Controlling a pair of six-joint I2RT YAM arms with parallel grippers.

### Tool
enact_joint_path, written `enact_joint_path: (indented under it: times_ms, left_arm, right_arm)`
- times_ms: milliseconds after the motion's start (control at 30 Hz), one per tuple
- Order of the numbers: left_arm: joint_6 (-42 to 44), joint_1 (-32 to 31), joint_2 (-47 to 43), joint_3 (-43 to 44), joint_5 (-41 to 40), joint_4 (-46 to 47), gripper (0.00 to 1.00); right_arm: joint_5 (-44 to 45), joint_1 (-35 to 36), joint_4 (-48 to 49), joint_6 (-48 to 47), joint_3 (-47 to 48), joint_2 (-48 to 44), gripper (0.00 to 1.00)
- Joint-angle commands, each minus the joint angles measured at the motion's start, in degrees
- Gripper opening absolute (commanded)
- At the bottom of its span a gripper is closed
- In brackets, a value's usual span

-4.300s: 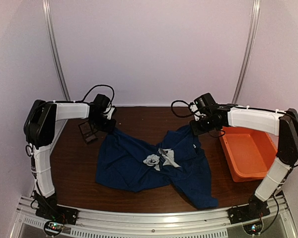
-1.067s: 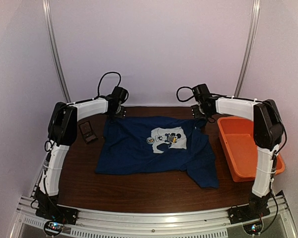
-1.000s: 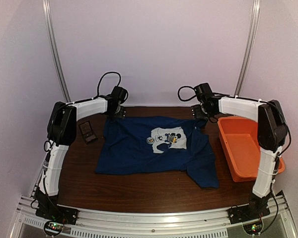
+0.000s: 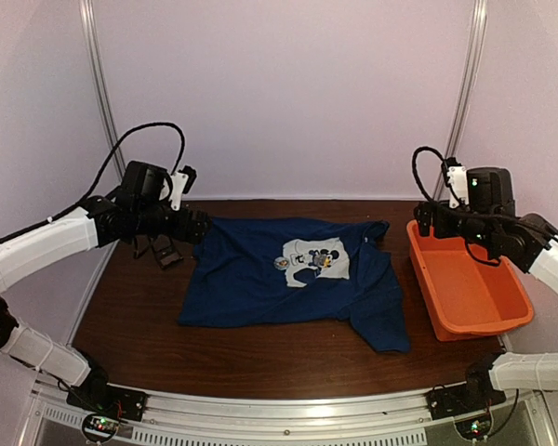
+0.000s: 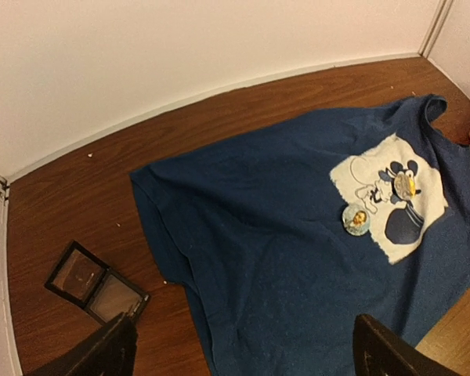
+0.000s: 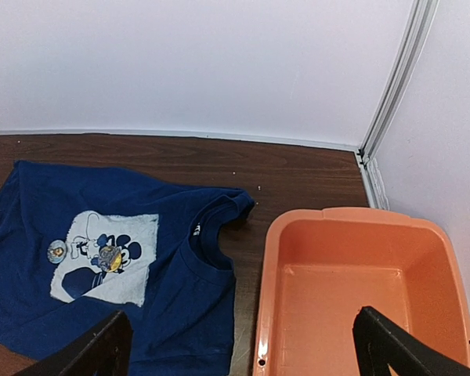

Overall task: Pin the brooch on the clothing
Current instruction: Reset both arms

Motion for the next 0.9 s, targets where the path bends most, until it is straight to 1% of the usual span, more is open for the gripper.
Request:
enact_joint_path:
  times_ms: [0,67,267,600,867]
  left_arm:
    - [1.69,0.26,-3.05,-4.66,7.22,9.49,0.98]
    - [2.35,0.43,-3.78,-4.63,9.21,10.72,0.98]
    - [0.58,3.48,-6.84,-6.37,8.28,12.59,0.98]
    - [0.32,4.06,-8.39,-7.75,8.06,13.87,0.98]
    - [0.74,4.13,-9.07,-8.8,7.01,14.89,0.98]
  right_arm:
    - [-0.1,0.28,2.35,-1.62,-4.67,-1.86,1.0]
    - [0.26,0.28,4.04,-2.78,-6.7,-3.45,1.0]
    - [1.27,0.28,6.71,-4.24,-8.64,-7.51,1.0]
    - [2.74,0.28,6.61,-4.68,-7.9,-6.13,1.0]
    - [5.56,0.28,5.6,-4.52,-7.4,-7.79,1.0]
